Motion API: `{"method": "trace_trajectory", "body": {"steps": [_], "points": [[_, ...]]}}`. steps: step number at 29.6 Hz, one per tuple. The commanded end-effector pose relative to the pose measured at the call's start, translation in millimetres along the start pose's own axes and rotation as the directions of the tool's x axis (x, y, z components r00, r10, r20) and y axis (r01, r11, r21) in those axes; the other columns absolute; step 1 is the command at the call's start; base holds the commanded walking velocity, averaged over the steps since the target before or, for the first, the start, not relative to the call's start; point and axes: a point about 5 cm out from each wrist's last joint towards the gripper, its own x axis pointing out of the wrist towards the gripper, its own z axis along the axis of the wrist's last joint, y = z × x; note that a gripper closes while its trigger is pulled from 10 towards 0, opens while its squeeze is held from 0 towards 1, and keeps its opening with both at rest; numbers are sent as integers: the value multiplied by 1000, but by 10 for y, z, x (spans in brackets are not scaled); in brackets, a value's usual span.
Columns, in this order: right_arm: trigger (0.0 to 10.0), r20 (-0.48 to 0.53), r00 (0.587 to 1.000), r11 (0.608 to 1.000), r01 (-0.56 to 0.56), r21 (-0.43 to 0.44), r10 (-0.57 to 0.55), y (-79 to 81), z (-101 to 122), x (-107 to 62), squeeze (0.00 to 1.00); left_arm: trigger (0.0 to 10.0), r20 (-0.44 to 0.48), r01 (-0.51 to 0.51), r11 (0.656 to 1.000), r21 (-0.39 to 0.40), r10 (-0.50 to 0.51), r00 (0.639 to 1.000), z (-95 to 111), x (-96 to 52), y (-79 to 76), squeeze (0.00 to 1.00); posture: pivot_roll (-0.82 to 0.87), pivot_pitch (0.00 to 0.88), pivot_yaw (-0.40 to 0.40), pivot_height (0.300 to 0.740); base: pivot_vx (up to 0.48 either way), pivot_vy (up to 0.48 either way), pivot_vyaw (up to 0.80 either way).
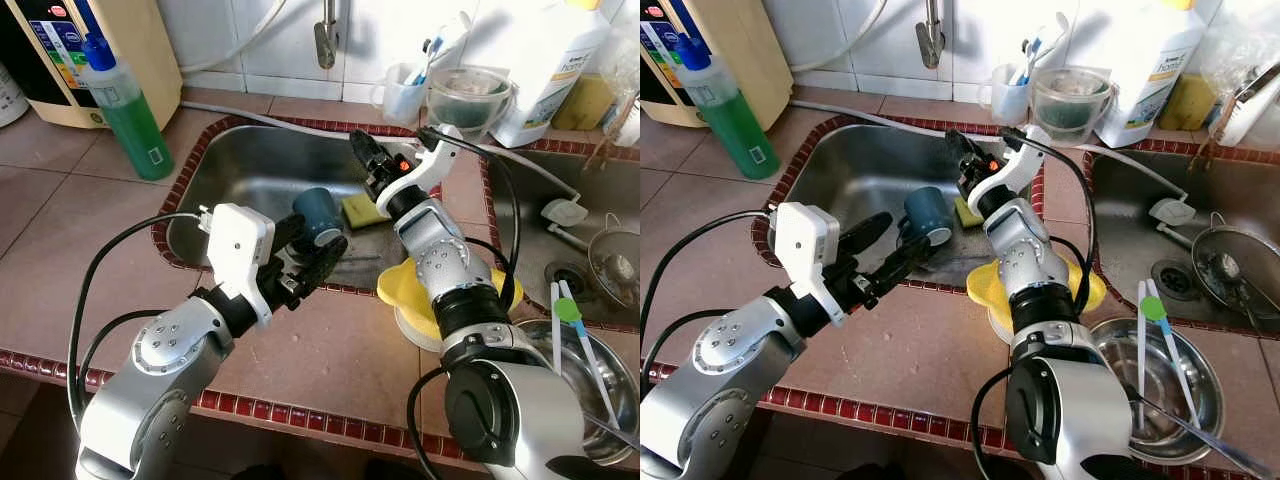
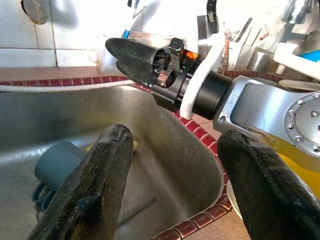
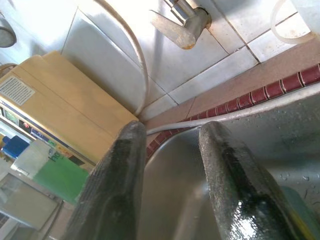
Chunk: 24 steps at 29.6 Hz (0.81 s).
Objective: Kitchen organization
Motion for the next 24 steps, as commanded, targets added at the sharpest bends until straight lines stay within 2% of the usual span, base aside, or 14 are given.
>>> {"method": "trace_trajectory", "body": {"steps": [1, 6, 7, 16, 21, 24], "points": [[10000, 1, 1000, 1000, -5, -2, 5, 28, -5, 10, 1000, 10000, -12, 4, 1000, -9, -4, 1000, -28, -6, -7, 0, -41, 211, 29, 740, 0, 0, 0], [10000, 28, 999, 999, -16, -38, 17, 55, 33, 16, 1000, 10000, -8, 1, 1000, -4, -1, 1000, -25, 10, 7, 0, -42, 200, 27, 740, 0, 0, 0], [10000, 54, 998, 997, -36, -67, 40, 81, 66, 13, 0, 10000, -5, 0, 1000, -4, 0, 1000, -24, 16, 10, 0, -43, 198, 27, 740, 0, 0, 0], [10000, 137, 984, 989, -103, -101, 117, 182, 221, 23, 0, 10000, 17, -10, 1000, -10, 10, 1000, -18, 83, 41, 0, -54, 163, 20, 740, 0, 0, 0], [10000, 147, 981, 983, -102, -152, 124, 201, 297, 27, 0, 10000, 33, -17, 1000, -6, 17, 999, -20, 138, 85, 0, -55, 128, 8, 740, 0, 0, 0], [10000, 158, 979, 971, -93, -220, 130, 234, 366, 11, 0, 10000, 45, -49, 999, 8, 49, 998, -37, 158, 159, 0, -55, 103, -1, 740, 0, 0, 0]]}}
